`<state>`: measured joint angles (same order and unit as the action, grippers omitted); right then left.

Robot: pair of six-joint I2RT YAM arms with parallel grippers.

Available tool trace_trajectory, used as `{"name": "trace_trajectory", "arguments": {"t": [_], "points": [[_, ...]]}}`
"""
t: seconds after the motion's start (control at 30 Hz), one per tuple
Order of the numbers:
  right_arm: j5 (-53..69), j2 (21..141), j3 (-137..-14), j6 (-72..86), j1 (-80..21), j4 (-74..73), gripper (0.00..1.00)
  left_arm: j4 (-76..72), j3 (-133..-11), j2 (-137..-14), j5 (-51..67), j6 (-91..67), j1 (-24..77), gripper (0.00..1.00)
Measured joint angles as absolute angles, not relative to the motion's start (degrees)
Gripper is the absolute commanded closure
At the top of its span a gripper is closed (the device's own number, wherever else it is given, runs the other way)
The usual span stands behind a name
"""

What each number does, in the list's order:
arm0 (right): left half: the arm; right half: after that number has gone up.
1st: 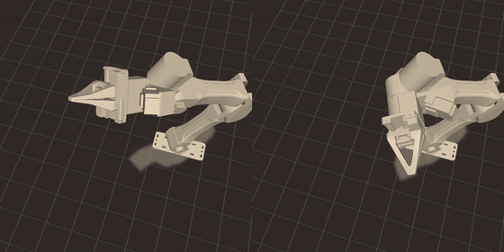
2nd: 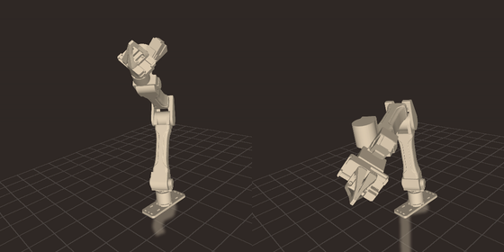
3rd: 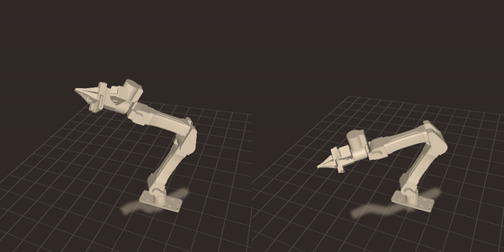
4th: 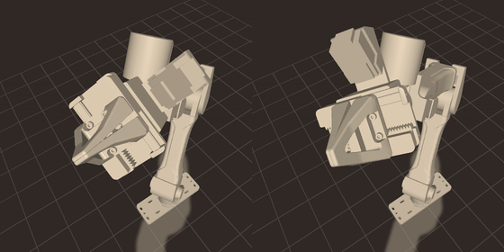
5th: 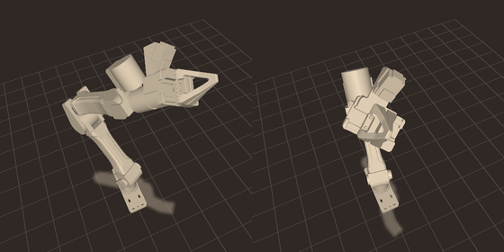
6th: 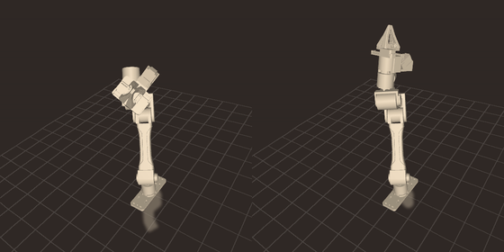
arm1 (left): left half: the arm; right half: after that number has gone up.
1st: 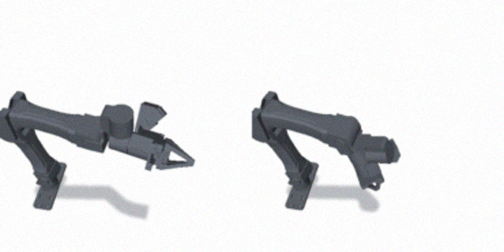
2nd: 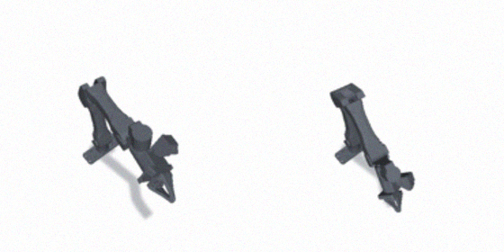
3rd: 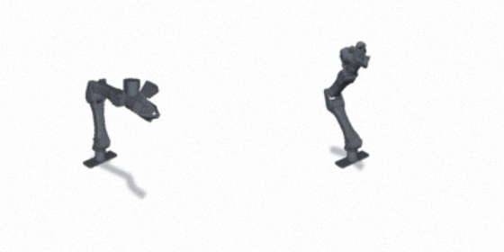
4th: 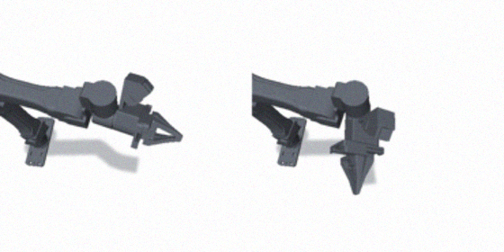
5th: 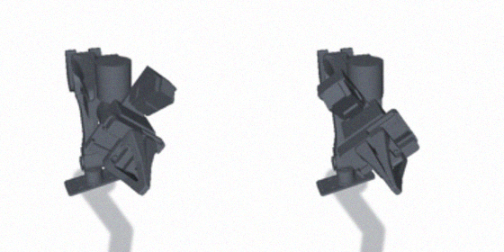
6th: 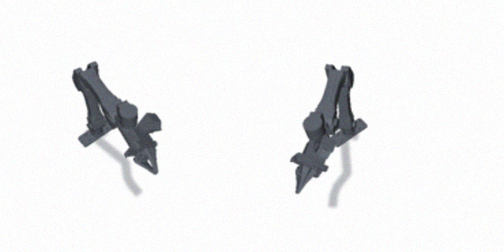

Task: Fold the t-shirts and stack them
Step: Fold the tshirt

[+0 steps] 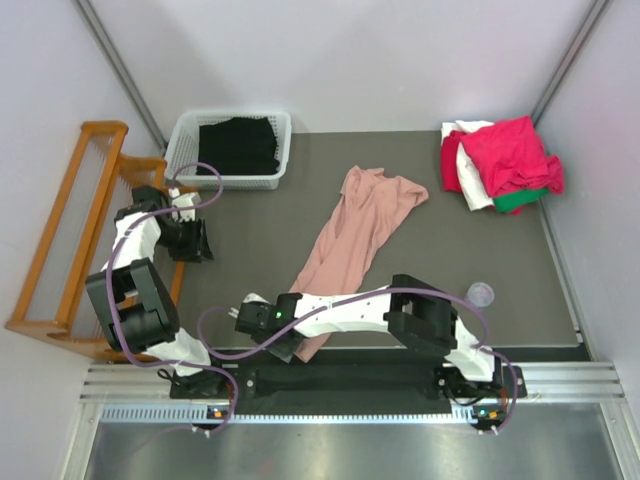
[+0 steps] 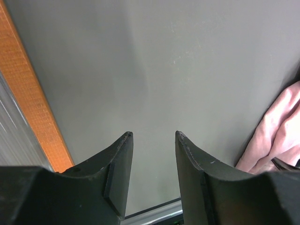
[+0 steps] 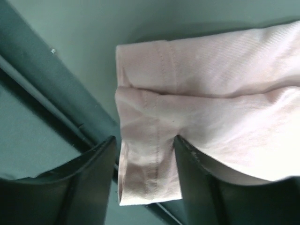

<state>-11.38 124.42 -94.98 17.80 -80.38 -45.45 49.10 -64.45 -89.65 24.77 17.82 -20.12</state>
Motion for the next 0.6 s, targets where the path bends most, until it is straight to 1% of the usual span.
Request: {"name": "trace_trajectory", "arguments": {"t": [0.03,0.1,0.2,0.43,0.53,0.6], "points": [[-12.6,124.9,-95.5,18.2,-80.5,-46.0,0.55,49.3,-64.5,-89.6,24.9,18.0,-20.1,0.53],[-14.8,125.5,-95.9,18.8,-80.8,-46.6,0.58,49.7,-64.6,-89.6,25.1,18.2,-20.1,0.53],[-17.1,126.1,-95.7,19.7,-81.4,-46.9,0.60,49.9,-64.8,-89.6,25.3,18.5,-20.1,0.53],[-22.5,126.6,-94.9,21.3,-83.5,-45.8,0.50,51.0,-64.9,-89.6,25.8,19.5,-20.1,0.53],[-26.9,127.6,-95.0,21.7,-85.2,-45.6,0.46,51.3,-64.9,-89.6,26.0,19.6,-20.1,0.53],[-30.2,128.5,-95.4,21.7,-86.3,-45.6,0.46,51.4,-65.0,-89.6,26.0,19.6,-20.1,0.53]]}}
